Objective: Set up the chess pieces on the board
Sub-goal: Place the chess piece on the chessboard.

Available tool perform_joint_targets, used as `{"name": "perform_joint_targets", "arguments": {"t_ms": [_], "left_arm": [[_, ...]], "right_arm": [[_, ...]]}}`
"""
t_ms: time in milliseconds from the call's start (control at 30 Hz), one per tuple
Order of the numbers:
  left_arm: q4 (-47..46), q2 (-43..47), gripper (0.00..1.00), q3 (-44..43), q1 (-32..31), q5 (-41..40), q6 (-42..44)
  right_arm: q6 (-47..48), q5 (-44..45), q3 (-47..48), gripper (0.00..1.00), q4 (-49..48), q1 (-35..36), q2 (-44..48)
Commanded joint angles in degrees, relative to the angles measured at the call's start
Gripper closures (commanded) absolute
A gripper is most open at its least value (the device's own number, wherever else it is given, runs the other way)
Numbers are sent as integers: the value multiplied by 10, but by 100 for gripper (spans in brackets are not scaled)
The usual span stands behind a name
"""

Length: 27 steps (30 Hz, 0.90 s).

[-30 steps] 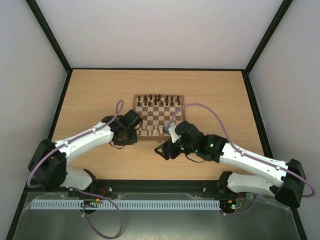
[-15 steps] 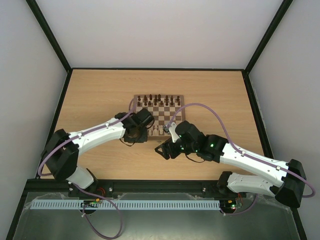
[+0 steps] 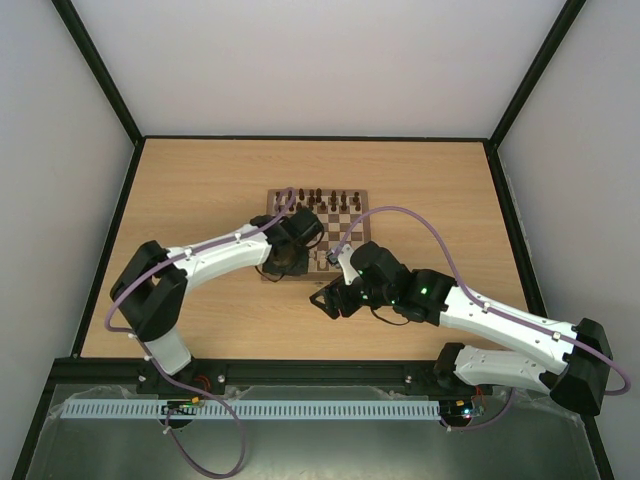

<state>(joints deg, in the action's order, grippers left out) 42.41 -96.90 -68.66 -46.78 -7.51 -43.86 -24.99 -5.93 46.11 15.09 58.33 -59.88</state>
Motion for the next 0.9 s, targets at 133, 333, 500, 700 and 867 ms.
{"name": "perform_joint_targets", "arguments": {"t_ms": [133,333,500,700,867], "left_arm": [[2,-26,98,-24,13,-6,21],[-1,-28,98,-25,27,-8,28],[0,-30,98,-27,34,-13,32],[-1,-37,98,-31,40,-13,37],[1,-43,97,-34,42,-11,39]], "right_arm": [[-5,0,-7,29,4,-3,6],[-4,-1,-8,29,2,-3,4],[-4,-3,-8,29,0,-3,2],[-4,-5,-9,29,0,-3,2],[-3,-5,-9,29,0,-3,1]]}}
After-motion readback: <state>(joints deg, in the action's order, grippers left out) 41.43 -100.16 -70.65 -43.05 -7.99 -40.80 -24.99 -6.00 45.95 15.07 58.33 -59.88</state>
